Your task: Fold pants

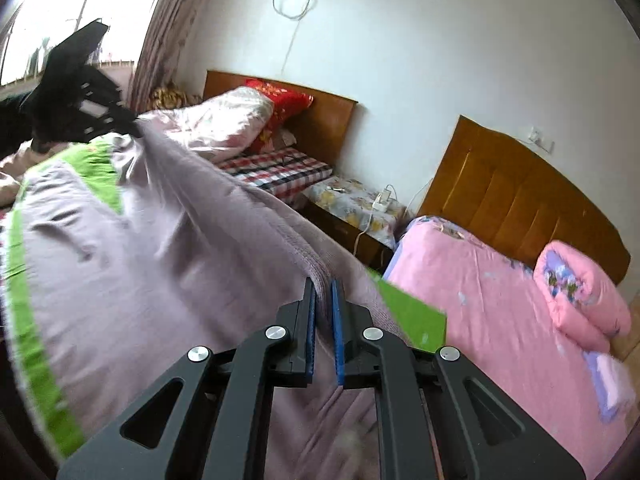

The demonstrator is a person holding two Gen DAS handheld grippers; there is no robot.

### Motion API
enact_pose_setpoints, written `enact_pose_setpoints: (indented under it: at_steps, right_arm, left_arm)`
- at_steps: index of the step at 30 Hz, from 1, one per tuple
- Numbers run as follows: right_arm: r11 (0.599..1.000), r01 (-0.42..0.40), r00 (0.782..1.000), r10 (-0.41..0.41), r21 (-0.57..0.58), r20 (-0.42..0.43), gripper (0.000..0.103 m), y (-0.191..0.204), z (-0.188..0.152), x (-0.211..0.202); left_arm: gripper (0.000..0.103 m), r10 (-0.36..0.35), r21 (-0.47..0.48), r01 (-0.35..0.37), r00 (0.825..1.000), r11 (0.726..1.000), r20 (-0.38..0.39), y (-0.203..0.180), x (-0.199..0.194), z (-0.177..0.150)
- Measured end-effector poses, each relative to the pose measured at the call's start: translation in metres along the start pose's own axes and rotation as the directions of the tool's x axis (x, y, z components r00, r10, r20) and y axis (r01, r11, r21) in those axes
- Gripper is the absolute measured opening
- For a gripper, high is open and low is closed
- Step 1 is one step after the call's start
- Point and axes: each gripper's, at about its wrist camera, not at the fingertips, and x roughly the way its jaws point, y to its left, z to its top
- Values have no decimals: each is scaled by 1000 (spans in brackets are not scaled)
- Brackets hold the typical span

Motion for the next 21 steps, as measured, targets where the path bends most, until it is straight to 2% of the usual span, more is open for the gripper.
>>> enact_pose_setpoints:
  at_steps: [2,3,6,8,10,11,12,13,14,15,16,18,19,21]
  right_arm:
    - [1000,-12,999,12,22,-38,9,23,-34,-16]
    - [998,-23,998,27,65,-64,9,30,-52,-18]
    - [980,-79,978,113,183,-178,18,51,-102,-11]
    - [964,-100,965,154,246,-213,48,62,-128,-12]
    - [937,-120,968,184,329,-171,61,61,-138,-28]
    - [921,-105,972,174,375,-156,73,58,-141,-37]
    - [899,-94,979,162,428,-126,75,53,-143,-46]
    - [875,-87,984,150,476,-96,75,47,-146,-53]
    - [855,-72,988,133,513,-83,75,44,-147,-57]
    - [823,-54,991,115,565,-73,75,38,-149,-58]
    - [768,-47,993,107,639,-56,75,29,-154,-60]
    - [694,-72,993,116,717,-12,71,26,-166,-65]
    - [667,-85,992,124,741,2,67,22,-168,-64]
    - [628,-83,991,131,774,0,66,19,-167,-56]
  left_arm:
    - [6,-5,-6,5,1000,1000,10,-41,-24,-18]
    - [6,-40,-41,40,999,998,1,-64,-32,-32]
    - [7,-108,-123,95,988,988,-106,-118,-14,-77]
    - [11,-189,-252,148,971,956,-144,-131,4,-99]
    - [14,-214,-367,155,969,917,-126,-134,6,-116]
    - [29,-241,-460,182,968,869,-73,-128,0,-121]
    - [59,-260,-530,207,965,823,-27,-121,-5,-125]
    - [72,-254,-602,215,967,769,21,-113,-13,-129]
    - [80,-241,-668,220,968,711,62,-105,-20,-135]
    - [80,-247,-712,237,965,660,92,-96,-23,-140]
    - [80,-250,-752,249,961,611,115,-93,-26,-143]
    - [84,-248,-821,247,959,515,134,-85,-30,-149]
    - [84,-250,-837,245,959,489,134,-84,-28,-151]
    - [84,-241,-849,228,963,477,122,-83,-30,-156]
